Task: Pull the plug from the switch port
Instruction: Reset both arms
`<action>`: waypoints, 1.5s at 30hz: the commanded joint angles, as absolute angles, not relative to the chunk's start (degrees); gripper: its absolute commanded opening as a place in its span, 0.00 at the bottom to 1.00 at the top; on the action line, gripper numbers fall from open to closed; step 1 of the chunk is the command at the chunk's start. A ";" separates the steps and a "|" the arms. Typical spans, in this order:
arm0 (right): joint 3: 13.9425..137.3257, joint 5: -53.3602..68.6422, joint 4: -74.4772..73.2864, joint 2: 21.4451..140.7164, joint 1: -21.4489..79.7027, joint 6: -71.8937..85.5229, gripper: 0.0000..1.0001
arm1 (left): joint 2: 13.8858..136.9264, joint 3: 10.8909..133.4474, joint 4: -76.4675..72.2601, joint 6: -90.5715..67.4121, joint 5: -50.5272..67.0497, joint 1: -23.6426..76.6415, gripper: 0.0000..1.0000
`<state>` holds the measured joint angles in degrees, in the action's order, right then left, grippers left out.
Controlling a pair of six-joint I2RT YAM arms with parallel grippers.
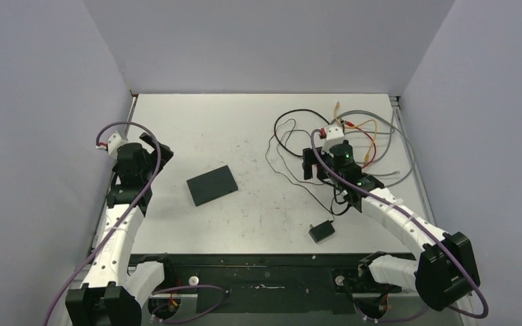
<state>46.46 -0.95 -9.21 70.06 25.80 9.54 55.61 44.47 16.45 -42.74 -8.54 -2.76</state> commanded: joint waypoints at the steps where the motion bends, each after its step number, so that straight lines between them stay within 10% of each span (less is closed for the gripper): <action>1: 37.81 -8.16 10.93 63.22 25.40 8.13 0.90 | 52.36 41.86 14.61 -43.26 -21.88 -3.16 0.96; 24: 20.64 -30.58 26.71 63.13 14.28 7.59 0.90 | 58.01 8.39 -45.56 -12.76 -19.63 -2.90 0.96; 45: 13.23 -20.06 72.10 92.67 5.59 5.30 0.90 | 83.33 14.41 -61.96 -6.53 -18.27 4.74 0.96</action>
